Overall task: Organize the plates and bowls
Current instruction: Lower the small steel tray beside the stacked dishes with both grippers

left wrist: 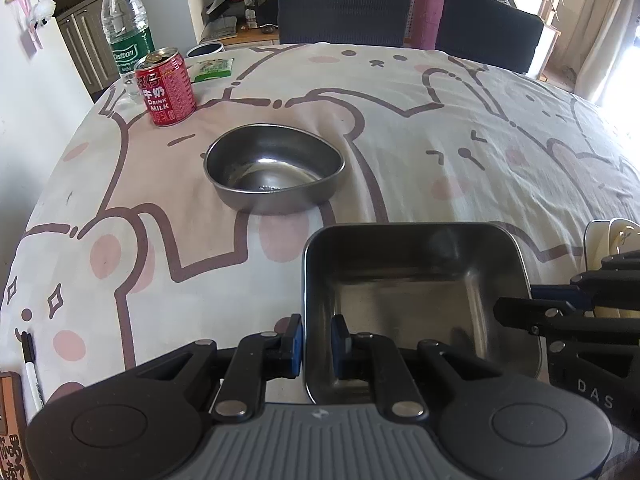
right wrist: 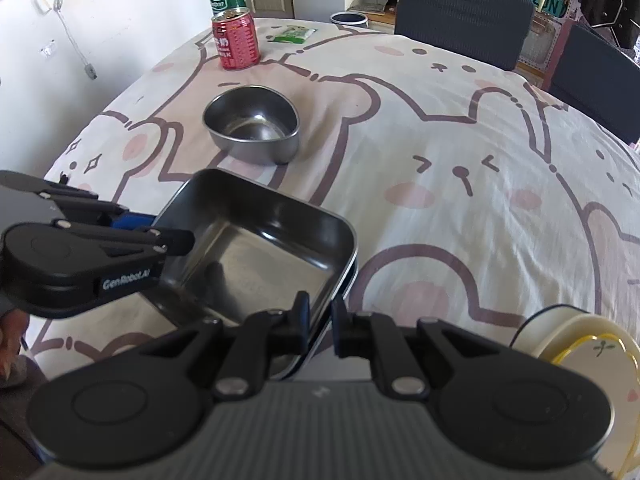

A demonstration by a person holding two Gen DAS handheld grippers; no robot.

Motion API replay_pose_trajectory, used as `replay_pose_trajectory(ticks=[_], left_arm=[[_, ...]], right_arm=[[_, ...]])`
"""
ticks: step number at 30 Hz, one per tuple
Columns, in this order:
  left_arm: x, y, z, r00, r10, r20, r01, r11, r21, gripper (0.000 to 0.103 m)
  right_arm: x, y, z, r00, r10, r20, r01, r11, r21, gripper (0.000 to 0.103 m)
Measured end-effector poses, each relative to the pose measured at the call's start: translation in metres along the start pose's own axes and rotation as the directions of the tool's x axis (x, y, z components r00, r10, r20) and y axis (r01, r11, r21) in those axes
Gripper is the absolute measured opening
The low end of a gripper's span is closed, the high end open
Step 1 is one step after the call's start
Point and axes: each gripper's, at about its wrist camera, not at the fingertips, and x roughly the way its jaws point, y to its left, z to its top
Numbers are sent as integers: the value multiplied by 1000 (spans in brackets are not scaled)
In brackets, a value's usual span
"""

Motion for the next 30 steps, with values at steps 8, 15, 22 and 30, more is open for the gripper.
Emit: replay_pose_trajectory(ticks=[8, 15, 22, 30], left_arm=[[0, -2, 0, 1000, 5, 1, -5, 1000, 24, 15], [2, -3, 0, 1000, 6, -2, -6, 1000, 28, 15], [2, -3, -1, 1000, 1, 0, -1, 1000, 28, 16], [3, -2, 0, 1000, -10, -6, 10, 1000, 23, 15]], right_arm=[[2, 2, -1, 1000, -8, -18, 8, 1000, -27, 14], [6, 3, -1, 999, -15, -28, 14, 999, -34, 14], [8, 6, -1, 999, -39, -24, 38, 997, -64, 15], [8, 7, -2, 998, -61, -21, 59, 995, -85, 16]])
